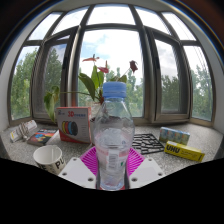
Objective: Pour water
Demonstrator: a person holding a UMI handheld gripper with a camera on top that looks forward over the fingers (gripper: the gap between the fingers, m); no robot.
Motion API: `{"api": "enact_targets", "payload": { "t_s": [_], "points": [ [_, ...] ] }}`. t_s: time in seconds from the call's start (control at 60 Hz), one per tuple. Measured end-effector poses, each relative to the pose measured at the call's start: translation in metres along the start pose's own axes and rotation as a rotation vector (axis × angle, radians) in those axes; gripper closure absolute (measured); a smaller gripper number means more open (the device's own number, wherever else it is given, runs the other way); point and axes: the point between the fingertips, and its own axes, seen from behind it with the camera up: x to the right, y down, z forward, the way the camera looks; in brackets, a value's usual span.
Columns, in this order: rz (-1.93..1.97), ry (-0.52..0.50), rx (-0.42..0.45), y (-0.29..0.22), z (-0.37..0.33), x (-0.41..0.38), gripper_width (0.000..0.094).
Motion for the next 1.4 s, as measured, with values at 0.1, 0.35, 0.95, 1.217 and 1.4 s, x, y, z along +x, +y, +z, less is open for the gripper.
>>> {"api": "enact_targets", "payload": {
  "t_s": [0.1, 0.35, 0.95, 1.217, 1.4],
  "points": [
    [0.008, -0.001, -0.055, 0.045, 0.008, -0.003, 0.0615],
    [-0.036, 0.009, -0.049, 0.063, 0.007, -0.002, 0.0506],
    [-0.017, 0.147, -0.287, 0.046, -0.192, 0.008, 0.0079],
    [-0.010, 0.218, -0.318, 0.054, -0.264, 0.012, 0.0077],
    [0.012, 0.242, -0.308, 0.052, -0.279, 0.015, 0.0081]
  ]
}}
